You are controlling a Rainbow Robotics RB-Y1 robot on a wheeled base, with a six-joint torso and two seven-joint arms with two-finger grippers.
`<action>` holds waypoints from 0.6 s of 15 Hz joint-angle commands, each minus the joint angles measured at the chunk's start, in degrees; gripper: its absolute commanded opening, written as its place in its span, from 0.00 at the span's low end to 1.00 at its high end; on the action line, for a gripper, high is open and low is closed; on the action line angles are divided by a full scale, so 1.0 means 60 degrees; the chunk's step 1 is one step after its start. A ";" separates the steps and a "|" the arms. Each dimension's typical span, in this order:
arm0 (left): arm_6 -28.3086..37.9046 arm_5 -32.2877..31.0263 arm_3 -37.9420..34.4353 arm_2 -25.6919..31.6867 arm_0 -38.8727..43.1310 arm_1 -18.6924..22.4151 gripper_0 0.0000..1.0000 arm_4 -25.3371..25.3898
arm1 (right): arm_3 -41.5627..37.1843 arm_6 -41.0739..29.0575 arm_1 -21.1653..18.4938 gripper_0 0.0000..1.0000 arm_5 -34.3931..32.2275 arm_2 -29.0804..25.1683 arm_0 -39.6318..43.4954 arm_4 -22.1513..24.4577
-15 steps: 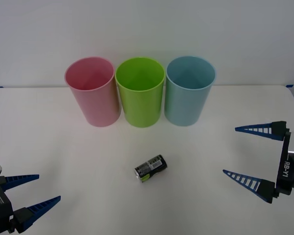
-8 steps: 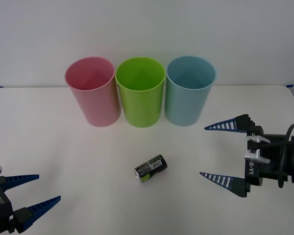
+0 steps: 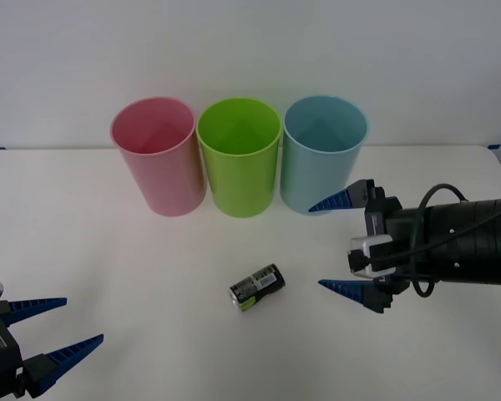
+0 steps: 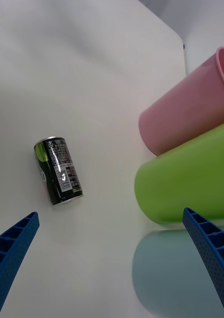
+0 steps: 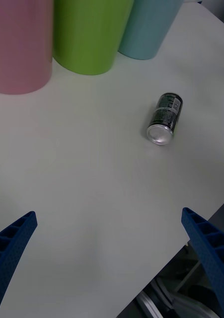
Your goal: Put cans in the blue bin and PET bottles in the pink bin and trash in the green bin.
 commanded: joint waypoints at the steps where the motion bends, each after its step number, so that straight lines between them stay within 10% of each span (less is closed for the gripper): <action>1: 0.0000 0.0000 0.0000 0.0000 0.0000 0.0000 1.00 0.0000 | 0.0159 -0.0112 -0.0084 1.00 -0.0014 0.0849 -0.0572 0.0712; 9: 0.0000 0.0000 0.0000 0.0000 0.0000 0.0000 1.00 0.0000 | 0.1170 -0.0317 -0.0231 1.00 0.0001 0.3091 -0.2228 0.1488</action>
